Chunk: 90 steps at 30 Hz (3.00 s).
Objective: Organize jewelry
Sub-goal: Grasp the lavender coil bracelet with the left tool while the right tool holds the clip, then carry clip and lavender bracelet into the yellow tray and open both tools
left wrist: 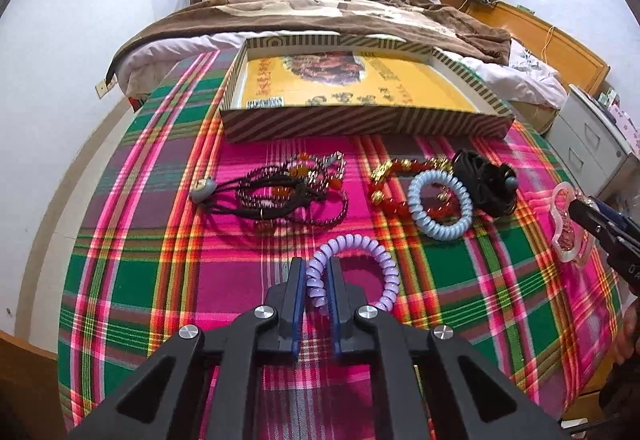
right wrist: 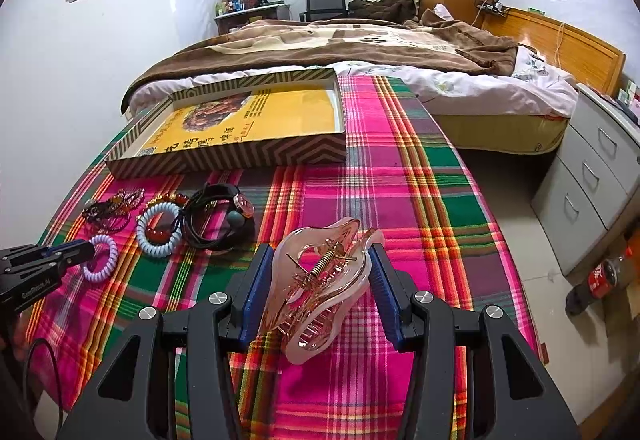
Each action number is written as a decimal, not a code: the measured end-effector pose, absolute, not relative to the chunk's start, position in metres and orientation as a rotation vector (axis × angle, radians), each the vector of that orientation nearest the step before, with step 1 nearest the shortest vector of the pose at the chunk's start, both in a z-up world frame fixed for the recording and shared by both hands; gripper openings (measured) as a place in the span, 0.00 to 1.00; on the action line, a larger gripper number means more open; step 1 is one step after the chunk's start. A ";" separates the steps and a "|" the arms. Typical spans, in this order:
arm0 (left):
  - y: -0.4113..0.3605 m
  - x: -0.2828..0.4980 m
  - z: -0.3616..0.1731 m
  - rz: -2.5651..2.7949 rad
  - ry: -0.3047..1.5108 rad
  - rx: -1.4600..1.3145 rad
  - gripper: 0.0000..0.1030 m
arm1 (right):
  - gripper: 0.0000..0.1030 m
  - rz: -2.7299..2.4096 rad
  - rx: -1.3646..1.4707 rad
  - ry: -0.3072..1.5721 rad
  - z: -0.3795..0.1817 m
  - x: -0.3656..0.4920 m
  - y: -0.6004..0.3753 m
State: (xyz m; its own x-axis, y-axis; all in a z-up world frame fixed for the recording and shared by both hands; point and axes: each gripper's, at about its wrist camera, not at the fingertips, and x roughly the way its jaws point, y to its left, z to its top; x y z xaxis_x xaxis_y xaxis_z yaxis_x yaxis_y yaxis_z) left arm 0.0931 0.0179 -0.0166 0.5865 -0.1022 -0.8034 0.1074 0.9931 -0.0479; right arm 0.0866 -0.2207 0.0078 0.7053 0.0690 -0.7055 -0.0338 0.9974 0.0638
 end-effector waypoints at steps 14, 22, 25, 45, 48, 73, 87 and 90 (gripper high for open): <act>0.024 0.113 0.034 -0.158 0.837 -0.037 0.10 | 0.47 0.101 0.023 0.689 0.051 0.104 -0.218; 0.033 0.155 0.056 -0.162 0.797 -0.077 0.10 | 0.47 0.148 0.010 0.676 0.068 0.150 -0.216; 0.038 0.174 0.058 -0.156 0.796 -0.095 0.10 | 0.47 0.164 0.007 0.690 0.068 0.171 -0.215; 0.045 0.313 0.012 -0.147 0.923 -0.155 0.10 | 0.47 0.233 -0.062 0.831 0.023 0.312 -0.193; 0.042 0.329 -0.001 -0.131 0.951 -0.142 0.10 | 0.48 0.237 -0.071 0.847 0.016 0.324 -0.191; 0.034 0.345 -0.022 -0.106 1.004 -0.132 0.45 | 0.57 0.212 -0.055 0.857 0.009 0.344 -0.191; 0.041 0.296 0.015 -0.121 0.916 -0.194 0.73 | 0.59 0.235 0.010 0.782 0.036 0.301 -0.193; 0.043 0.277 0.025 -0.120 0.892 -0.186 0.74 | 0.59 0.247 0.033 0.762 0.043 0.283 -0.197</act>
State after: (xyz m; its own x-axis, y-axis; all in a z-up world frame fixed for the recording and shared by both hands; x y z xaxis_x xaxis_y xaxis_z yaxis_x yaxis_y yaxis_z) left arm 0.2775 0.0427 0.0245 0.6225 -0.1814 -0.7613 0.0264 0.9771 -0.2112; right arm 0.2825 -0.1972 0.0428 0.6958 0.2331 -0.6793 -0.2094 0.9706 0.1186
